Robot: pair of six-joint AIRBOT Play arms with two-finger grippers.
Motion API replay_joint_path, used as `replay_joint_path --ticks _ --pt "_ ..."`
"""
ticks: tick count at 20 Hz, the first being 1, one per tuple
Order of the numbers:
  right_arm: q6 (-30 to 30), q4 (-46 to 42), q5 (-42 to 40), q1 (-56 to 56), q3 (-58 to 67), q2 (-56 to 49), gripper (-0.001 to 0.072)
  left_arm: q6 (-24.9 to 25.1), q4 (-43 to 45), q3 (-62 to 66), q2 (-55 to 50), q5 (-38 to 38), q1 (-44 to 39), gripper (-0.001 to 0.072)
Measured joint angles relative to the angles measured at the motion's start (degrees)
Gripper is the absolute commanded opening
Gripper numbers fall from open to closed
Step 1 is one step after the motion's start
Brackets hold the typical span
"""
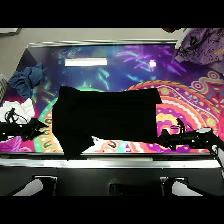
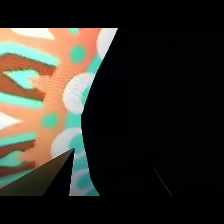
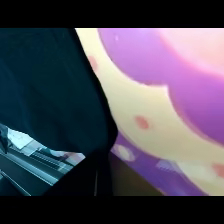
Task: Fold the clothes and pants, and hang the long-sleeved shirts on hangers.
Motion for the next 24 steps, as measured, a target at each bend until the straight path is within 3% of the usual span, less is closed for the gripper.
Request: replay_joint_path --ticks 5,16,19,20,24 --pt "0.5 0.4 0.3 0.0 0.0 1.6 0.0027 3.4 -3.9 -2.0 -4.3 2.1 0.1 0.0481" --pt "0.7 1.2 3.1 0.0 0.0 2.3 0.0027 4.7 -6.3 -2.4 -8.6 6.4 -1.7 0.0450" --pt "0.9 1.4 3.5 0.0 0.0 3.3 0.0026 4.7 -5.9 -2.4 -9.8 8.3 -3.5 0.0067" --pt "0.9 1.5 3.5 0.0 0.0 3.8 0.0026 4.8 -5.7 -2.4 -10.0 8.7 -3.9 0.0021" --pt "1.0 2.2 3.5 0.3 1.3 6.6 0.0024 4.8 -4.9 -0.4 -10.1 9.0 -4.9 0.0018"
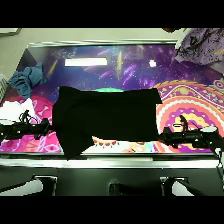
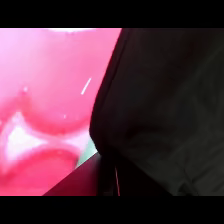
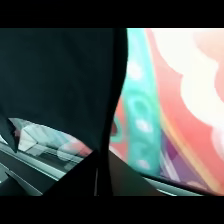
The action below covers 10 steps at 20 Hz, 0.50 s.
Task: Fold the clothes and pants, and hang the long-sleeved shirts on hangers.
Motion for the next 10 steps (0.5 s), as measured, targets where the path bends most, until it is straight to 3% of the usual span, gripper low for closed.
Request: replay_joint_path --ticks 4,10 --pt "0.5 -1.1 -1.1 6.7 8.3 1.3 0.0024 0.0 -0.7 7.3 1.2 -3.1 -2.9 0.0018" --pt "10.7 -14.4 -5.8 18.1 40.4 1.7 0.0024 -4.5 2.3 32.9 4.7 -6.1 -9.6 0.0017"
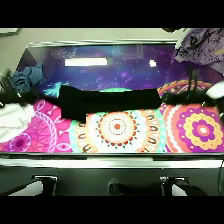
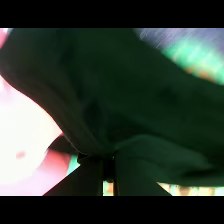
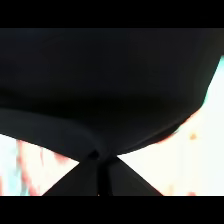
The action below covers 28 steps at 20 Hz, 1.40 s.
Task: Fold the clothes and pants, and hang the long-sleeved shirts on hangers.
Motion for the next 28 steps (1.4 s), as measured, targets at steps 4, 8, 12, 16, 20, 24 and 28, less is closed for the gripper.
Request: replay_joint_path --ticks 4,8,12,16,20,24,28 --pt "5.2 -9.4 4.5 1.9 26.8 1.1 0.0024 -5.7 8.2 25.0 2.1 -4.1 -2.8 0.0018" --pt "8.4 -16.5 7.3 2.3 42.8 8.1 0.0024 -11.0 17.2 41.9 8.4 -8.5 -3.7 0.0018" --pt "12.4 -24.0 8.6 2.4 47.3 17.7 0.0024 -15.3 26.8 43.0 20.6 -10.2 -3.9 0.0018" --pt "16.0 -27.4 9.7 2.4 48.4 22.5 0.0024 -18.4 32.7 41.3 29.5 -10.9 -3.9 0.0018" --pt "18.3 -28.2 12.8 2.4 48.7 19.5 0.0025 -19.1 34.1 40.1 29.5 -14.0 -4.0 0.0020" --pt "20.6 -27.3 19.8 2.4 46.5 9.4 0.0025 -17.6 27.9 36.0 21.3 -18.6 -4.0 0.0019" --pt "21.5 -26.9 22.2 2.4 40.5 -3.8 0.0025 -15.4 22.6 31.3 6.6 -18.9 -5.4 0.0019"
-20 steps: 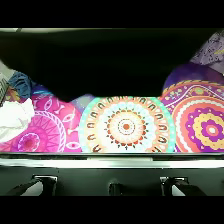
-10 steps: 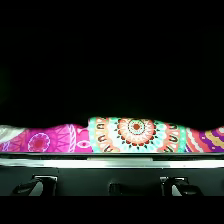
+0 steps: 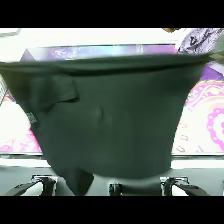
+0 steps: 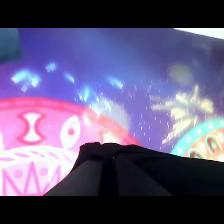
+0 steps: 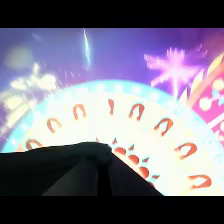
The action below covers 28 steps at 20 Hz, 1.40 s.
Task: Fold the clothes and pants, and hang the long-sleeved shirts on hangers.
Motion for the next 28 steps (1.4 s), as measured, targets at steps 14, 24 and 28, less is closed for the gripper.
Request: replay_joint_path --ticks 14,24,28 --pt "1.6 -2.3 -15.6 1.2 -3.8 -36.1 0.0025 5.1 -2.6 -2.0 -39.9 22.4 -6.9 0.0019" --pt "1.6 -2.9 -1.8 1.2 -3.8 -39.2 0.0026 5.9 0.8 -2.1 -41.6 7.4 -6.7 0.0020" --pt "1.6 -1.7 0.9 1.2 -3.8 -40.7 0.0026 6.0 1.0 -2.1 -42.5 4.9 -6.7 0.0020"
